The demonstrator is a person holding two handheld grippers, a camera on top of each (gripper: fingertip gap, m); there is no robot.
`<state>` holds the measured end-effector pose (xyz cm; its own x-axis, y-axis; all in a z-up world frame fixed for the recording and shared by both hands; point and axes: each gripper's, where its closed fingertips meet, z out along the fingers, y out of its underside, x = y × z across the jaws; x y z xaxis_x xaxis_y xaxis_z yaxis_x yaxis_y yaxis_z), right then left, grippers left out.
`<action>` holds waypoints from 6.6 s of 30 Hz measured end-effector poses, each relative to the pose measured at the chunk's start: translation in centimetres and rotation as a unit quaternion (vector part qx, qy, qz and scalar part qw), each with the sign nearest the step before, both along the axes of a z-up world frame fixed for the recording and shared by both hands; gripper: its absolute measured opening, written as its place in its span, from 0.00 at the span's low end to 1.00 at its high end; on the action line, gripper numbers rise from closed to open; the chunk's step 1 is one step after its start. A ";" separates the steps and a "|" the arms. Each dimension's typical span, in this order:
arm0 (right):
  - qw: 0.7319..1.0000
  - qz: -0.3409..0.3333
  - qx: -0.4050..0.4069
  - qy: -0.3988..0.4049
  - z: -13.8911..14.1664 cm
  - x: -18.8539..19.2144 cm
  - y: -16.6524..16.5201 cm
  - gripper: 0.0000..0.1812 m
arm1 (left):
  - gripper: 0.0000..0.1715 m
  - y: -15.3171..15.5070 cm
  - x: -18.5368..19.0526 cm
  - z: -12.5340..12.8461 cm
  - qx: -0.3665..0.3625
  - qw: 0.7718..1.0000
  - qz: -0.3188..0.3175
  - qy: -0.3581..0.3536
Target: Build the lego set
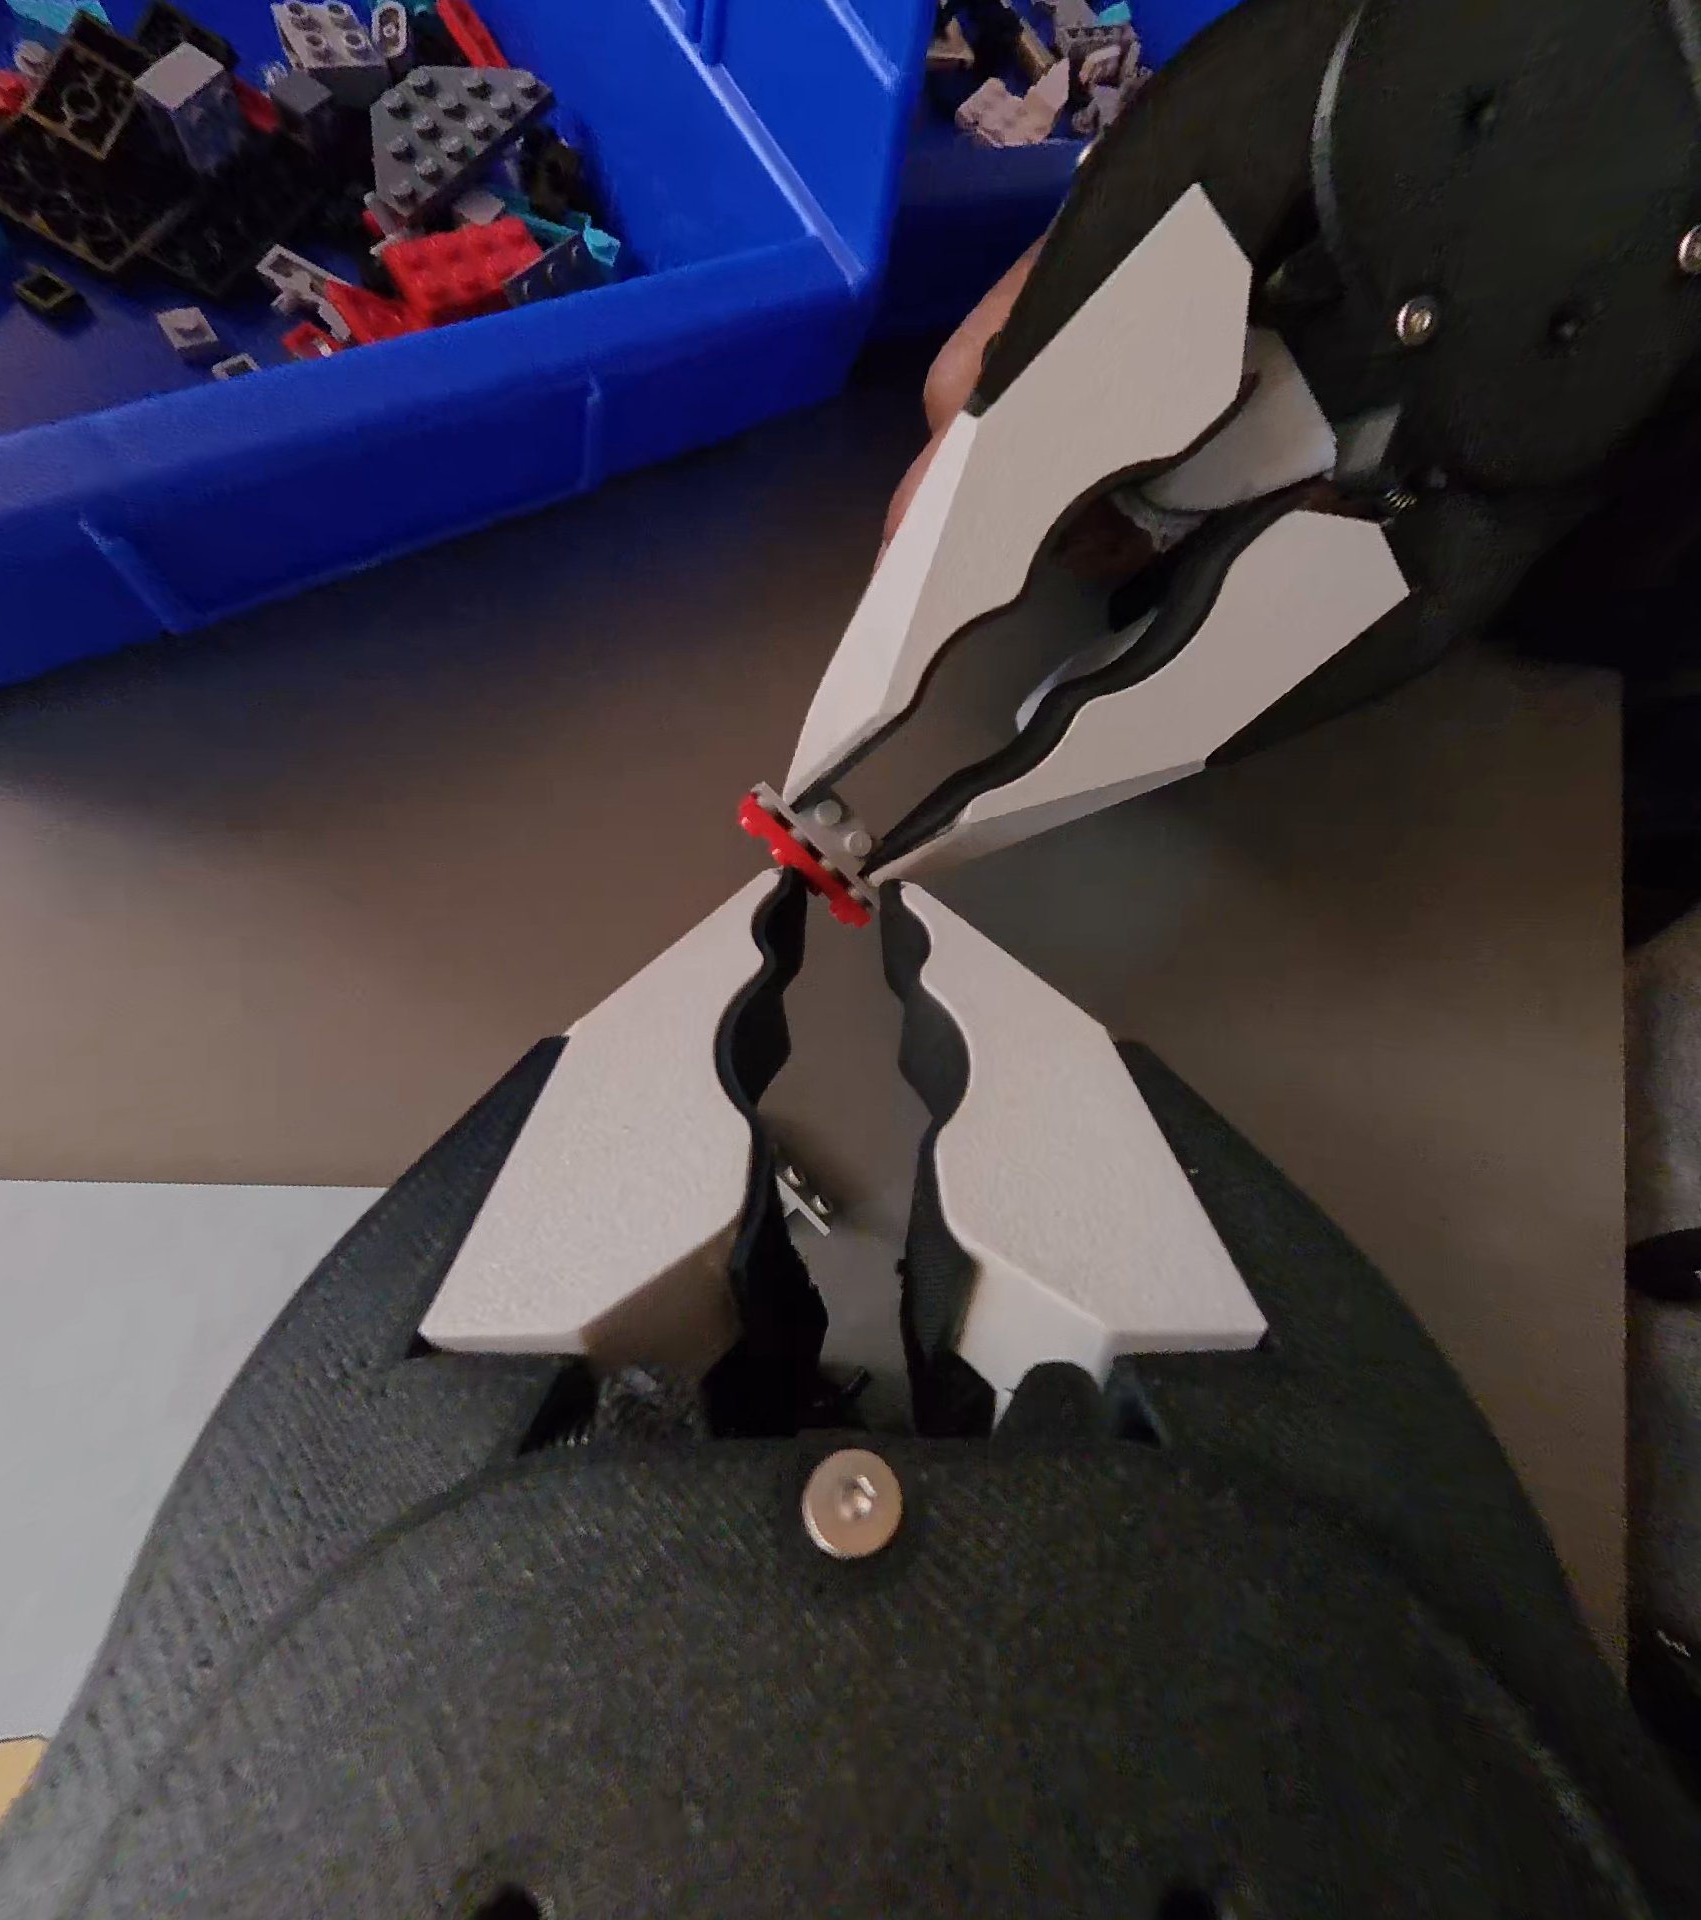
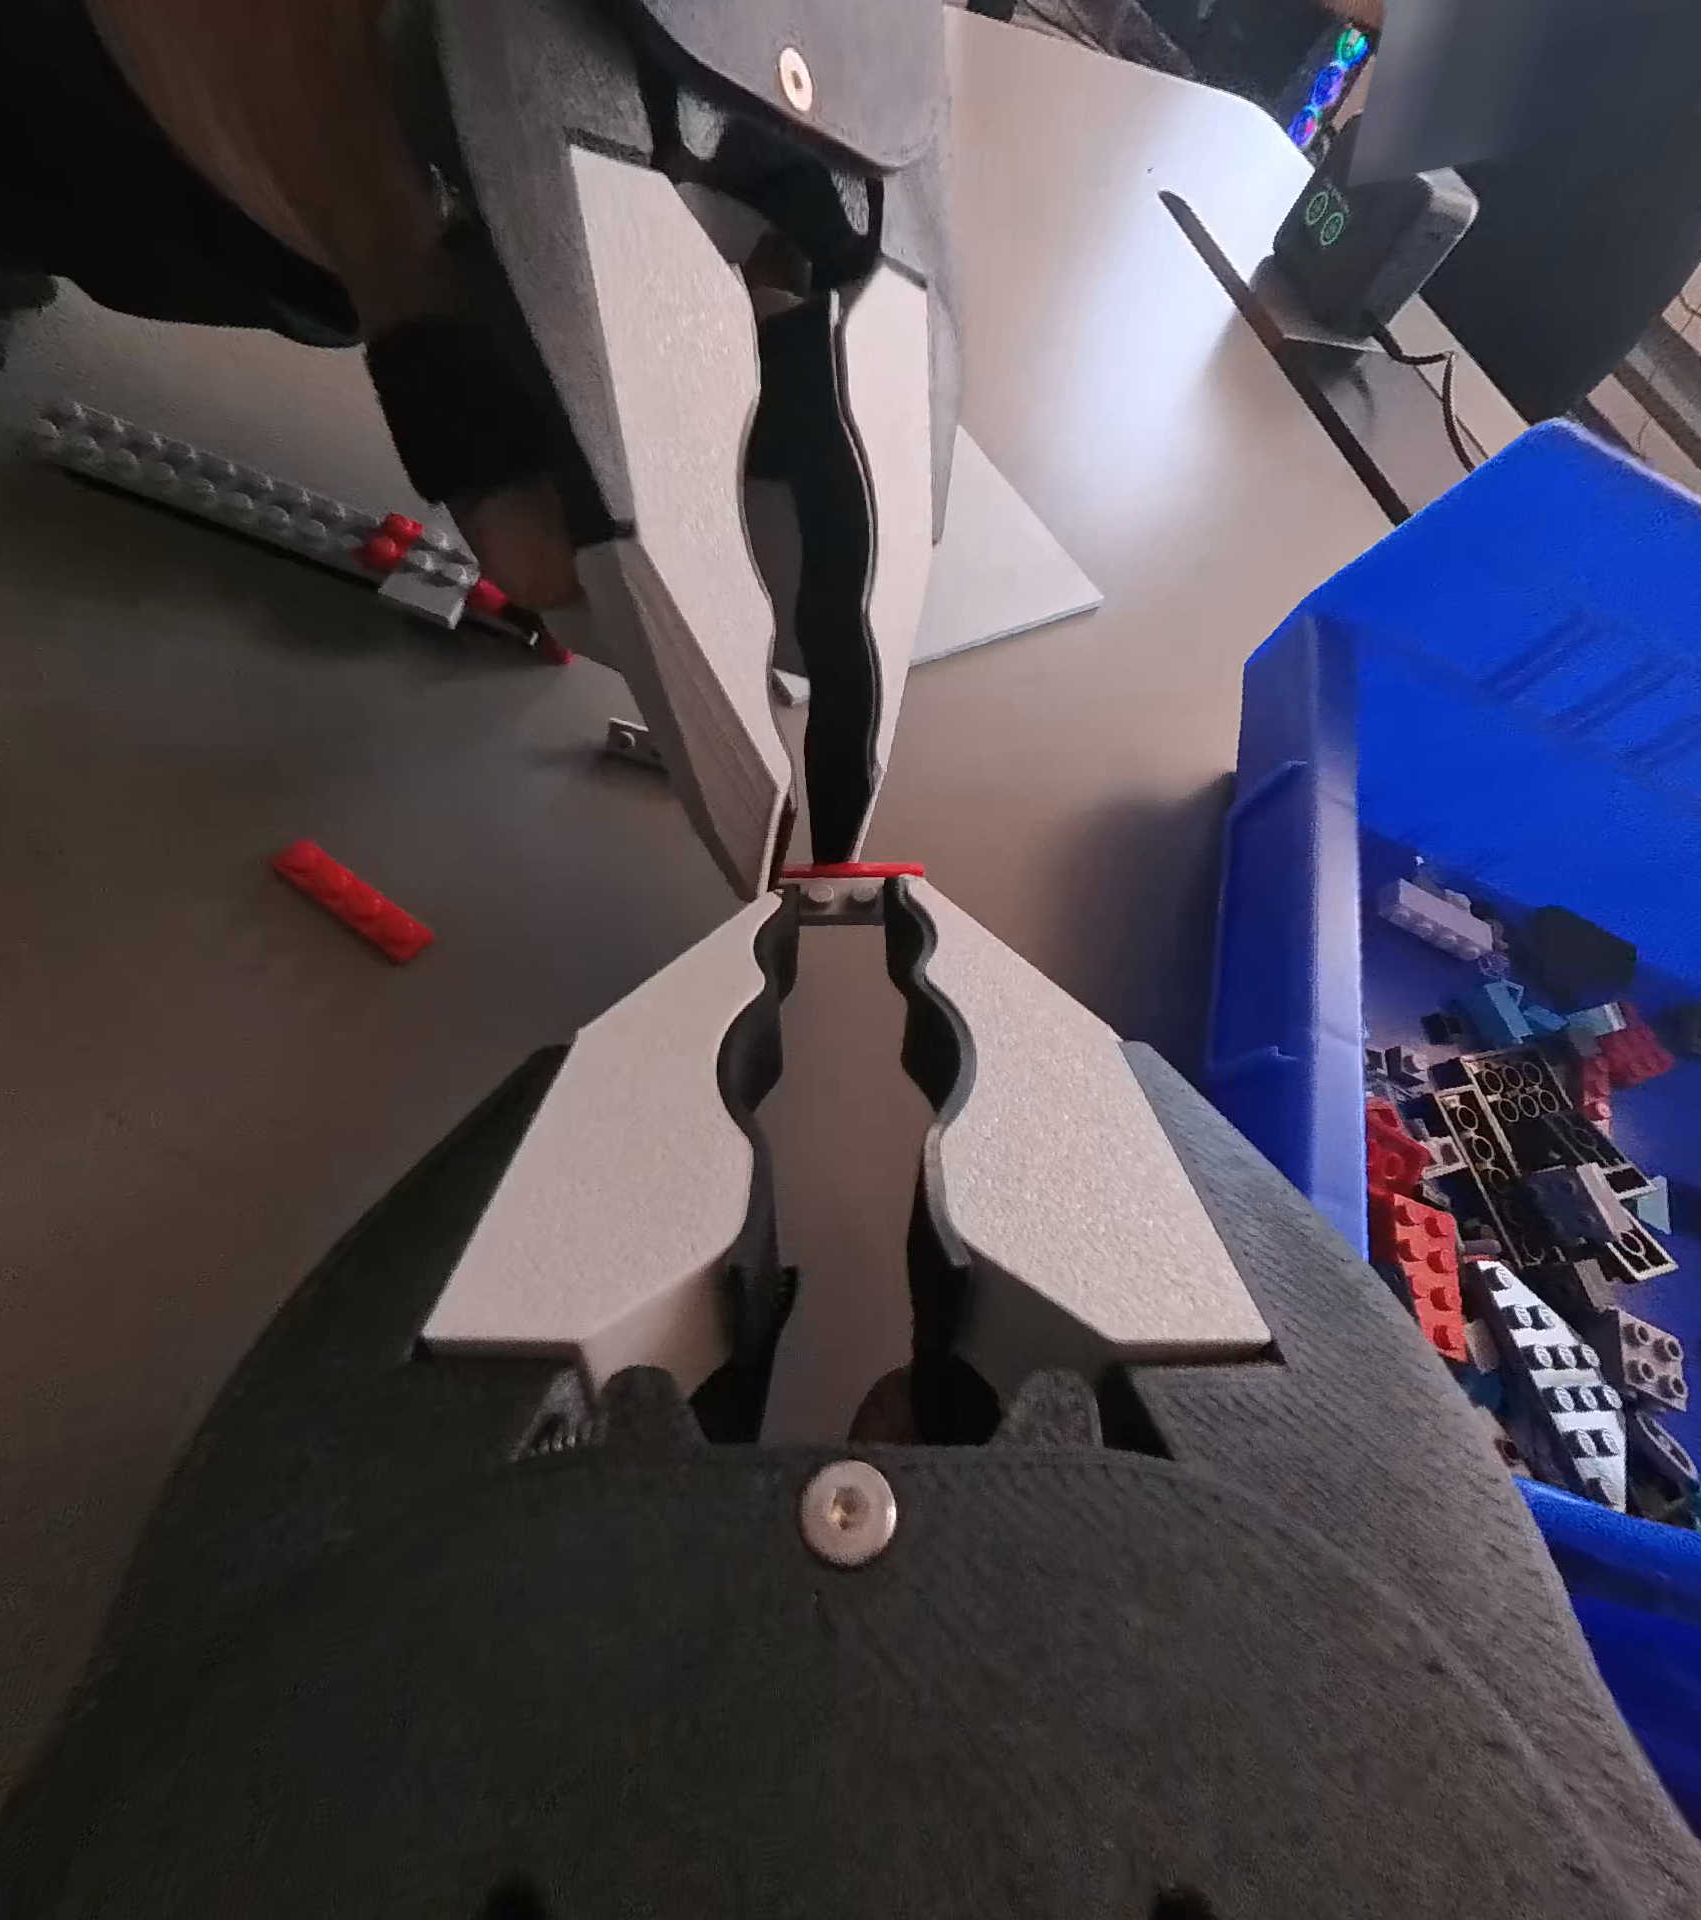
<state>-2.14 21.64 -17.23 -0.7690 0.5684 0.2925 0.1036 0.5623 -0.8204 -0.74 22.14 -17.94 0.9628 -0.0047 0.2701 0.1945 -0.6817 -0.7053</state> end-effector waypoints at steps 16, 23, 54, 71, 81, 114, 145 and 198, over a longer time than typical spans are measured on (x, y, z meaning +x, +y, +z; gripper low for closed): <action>1.000 0.004 -0.007 -0.003 -0.1 0.0 -0.1 0.10 | 0.07 -0.1 0.0 0.0 -0.012 0.999 -0.011 0.041; 1.000 0.006 -0.009 -0.002 0.0 0.1 -0.2 0.10 | 0.07 -0.1 0.1 0.1 -0.018 0.998 -0.012 0.054; 1.000 0.011 -0.028 0.000 0.4 0.0 -0.3 0.11 | 0.08 -0.4 0.1 0.6 -0.007 0.999 -0.017 0.043; 0.995 -0.006 -0.069 0.069 2.9 -0.7 0.0 0.11 | 0.08 -0.1 -0.7 3.0 0.060 0.996 -0.016 0.071; 0.994 -0.010 -0.073 0.077 3.2 -0.7 0.2 0.11 | 0.08 0.0 -0.8 3.2 0.053 0.993 -0.009 0.102; 0.981 -0.043 -0.144 0.120 5.9 -1.3 0.8 0.11 | 0.08 0.4 -1.4 6.0 0.154 0.988 0.012 0.010; 0.739 -0.108 -0.644 -0.163 10.0 -2.9 1.4 0.10 | 0.15 0.2 -3.7 12.4 0.329 0.922 0.092 0.183; 0.899 0.136 -0.416 0.016 13.0 3.3 -1.2 0.08 | 0.03 -1.1 2.8 12.1 0.369 0.914 -0.119 0.124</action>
<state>1.17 20.41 -4.20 -0.9113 0.3929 -0.1228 0.0248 -0.2454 -0.9691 2.07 21.06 -5.86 0.9417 -0.3152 -0.1173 -0.1256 -0.0059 -0.9921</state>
